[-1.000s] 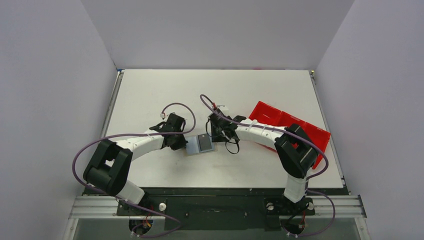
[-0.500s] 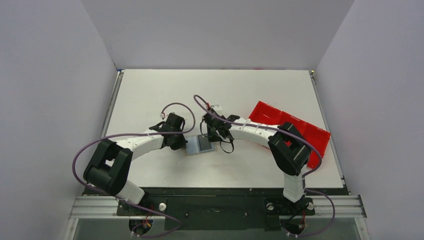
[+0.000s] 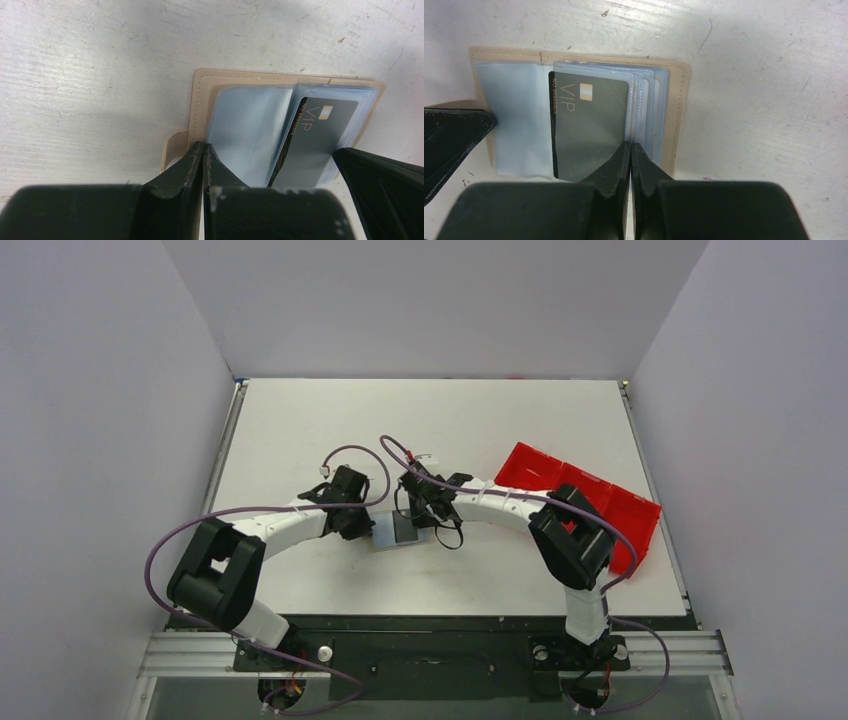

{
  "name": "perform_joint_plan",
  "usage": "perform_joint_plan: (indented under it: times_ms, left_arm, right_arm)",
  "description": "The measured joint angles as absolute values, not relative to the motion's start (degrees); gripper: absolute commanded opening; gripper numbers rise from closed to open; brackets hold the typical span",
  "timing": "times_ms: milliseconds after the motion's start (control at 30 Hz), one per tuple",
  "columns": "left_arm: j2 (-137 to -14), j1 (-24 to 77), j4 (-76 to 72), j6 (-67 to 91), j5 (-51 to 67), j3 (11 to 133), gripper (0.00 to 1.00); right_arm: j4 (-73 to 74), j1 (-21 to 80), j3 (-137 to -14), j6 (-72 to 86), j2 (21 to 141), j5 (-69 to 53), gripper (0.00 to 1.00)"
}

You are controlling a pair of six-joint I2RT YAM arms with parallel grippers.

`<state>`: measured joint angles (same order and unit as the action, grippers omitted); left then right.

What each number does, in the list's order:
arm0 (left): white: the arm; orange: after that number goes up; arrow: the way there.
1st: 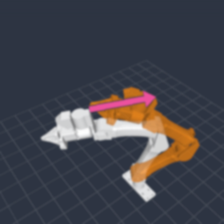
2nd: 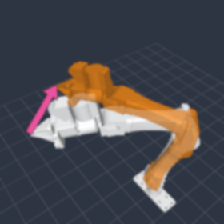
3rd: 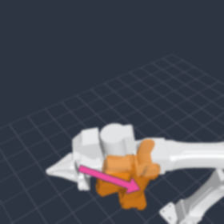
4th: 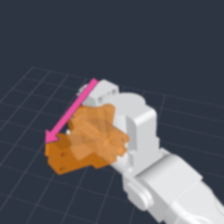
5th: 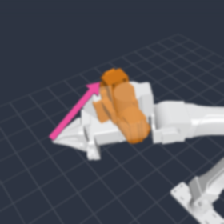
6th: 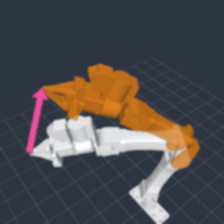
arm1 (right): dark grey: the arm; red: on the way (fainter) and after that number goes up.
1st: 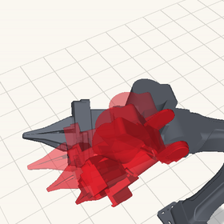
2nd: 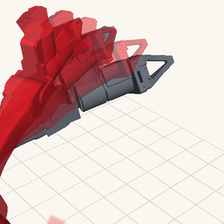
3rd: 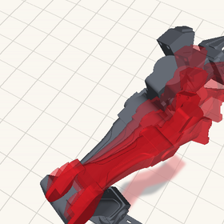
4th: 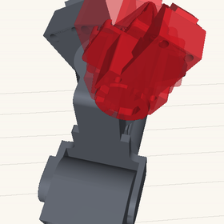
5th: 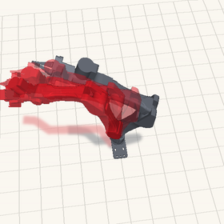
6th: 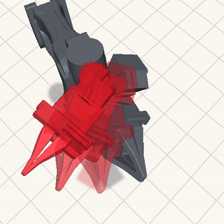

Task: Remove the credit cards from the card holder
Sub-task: Remove the credit card from the card holder.

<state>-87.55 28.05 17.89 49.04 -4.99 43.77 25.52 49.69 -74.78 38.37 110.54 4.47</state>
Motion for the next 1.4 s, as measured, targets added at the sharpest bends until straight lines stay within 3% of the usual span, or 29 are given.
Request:
perform_joint_plan:
  times_ms: [433, 533, 733, 1200, 1400]
  left_arm:
    - [-87.7, 27.7, 17.8, 48.8, -4.2, 43.8, 0.0]
    - [-87.4, 27.0, 17.9, 48.5, -3.4, 43.8, 0.09]
    - [-85.8, 25.4, 19.2, 47.1, 0.4, 44.0, 0.16]
    - [-90.3, 24.9, 12.3, 50.7, 12.8, 46.3, 0.17]
    - [-90.1, 24.4, 13.0, 51.9, 12.8, 47.5, 0.17]
  right_arm:
    - [25.8, 50.5, -76.7, 38.4, 112.3, 4.5, 0.0]
    - [25.8, 50.4, -76.7, 38.4, 112.3, 4.5, 0.0]
    - [23.8, 49.9, -75.5, 38.9, 112.0, 4.5, 0.0]
    - [20.5, 49.5, -72.4, 40.5, 110.5, 4.3, 0.0]
    - [19.8, 49.4, -71.9, 40.9, 110.2, 4.3, 0.0]
